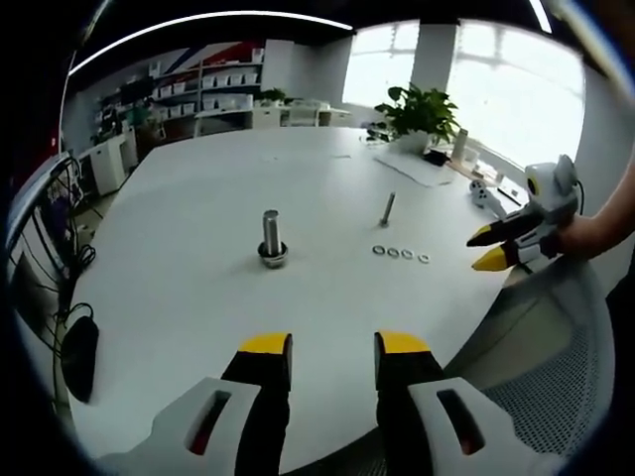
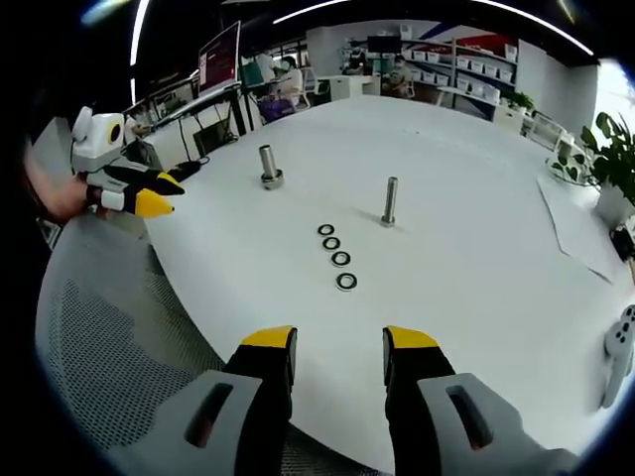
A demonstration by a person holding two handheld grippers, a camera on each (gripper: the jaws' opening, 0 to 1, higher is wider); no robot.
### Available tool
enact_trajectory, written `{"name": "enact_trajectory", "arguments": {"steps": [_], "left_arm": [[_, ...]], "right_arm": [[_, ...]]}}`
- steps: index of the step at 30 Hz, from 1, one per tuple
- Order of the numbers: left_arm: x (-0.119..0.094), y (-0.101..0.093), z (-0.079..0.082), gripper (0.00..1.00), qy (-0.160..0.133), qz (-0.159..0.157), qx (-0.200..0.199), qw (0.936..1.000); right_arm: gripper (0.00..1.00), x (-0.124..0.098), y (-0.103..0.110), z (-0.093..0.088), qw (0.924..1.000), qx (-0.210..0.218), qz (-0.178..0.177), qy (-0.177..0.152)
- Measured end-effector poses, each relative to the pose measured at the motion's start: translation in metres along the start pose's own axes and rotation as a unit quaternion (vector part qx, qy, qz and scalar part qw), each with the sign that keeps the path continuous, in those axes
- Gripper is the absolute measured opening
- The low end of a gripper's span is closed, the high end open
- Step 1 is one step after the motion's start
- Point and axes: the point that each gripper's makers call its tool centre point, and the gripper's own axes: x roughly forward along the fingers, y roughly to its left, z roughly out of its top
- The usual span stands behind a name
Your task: Place the washer onto the threaded stud by aligning its center hole with the stud, sliding it down to the base, and recovering from edge contact or off-axis alignment until the washer reaches the visible bottom stop.
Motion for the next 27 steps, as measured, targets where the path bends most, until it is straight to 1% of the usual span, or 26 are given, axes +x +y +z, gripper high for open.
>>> {"name": "enact_trajectory", "arguments": {"steps": [4,7,13,17,18,21,22,24,27], "left_arm": [[0.001,-0.002,-0.001,0.32,0.003,-0.006,0.003,1.0],[0.001,-0.002,0.0,0.31,-0.001,-0.007,0.004,1.0],[0.001,0.003,0.0,0.31,-0.003,0.004,0.0,1.0],[0.0,0.004,0.001,0.31,-0.005,0.007,0.0,1.0],[0.0,0.004,0.001,0.31,-0.006,0.007,0.0,1.0],[-0.001,0.004,0.001,0.31,-0.008,0.007,-0.002,0.9999],[-0.001,0.004,0.001,0.31,-0.008,0.006,-0.002,0.9999],[-0.001,0.003,0.001,0.31,-0.009,0.005,-0.002,0.9999],[-0.001,0.003,0.001,0.31,-0.008,0.004,-0.003,1.0]], "right_arm": [[0.37,0.003,0.002,-0.006,0.9997,-0.012,0.003,0.019],[0.37,0.005,0.004,-0.008,0.9994,-0.02,0.007,0.028],[0.37,0.006,0.006,-0.012,0.9983,-0.035,0.013,0.046],[0.37,0.008,0.003,-0.014,0.9972,-0.042,0.012,0.06],[0.37,0.009,0.001,-0.012,0.9968,-0.05,0.01,0.062],[0.37,0.012,-0.006,-0.004,0.9968,-0.051,0.007,0.062],[0.37,0.016,-0.011,0.003,0.9965,-0.055,0.005,0.062],[0.37,0.022,-0.017,0.009,0.9962,-0.058,0.002,0.065],[0.37,0.03,-0.023,0.015,0.9955,-0.062,0.0,0.073]]}}
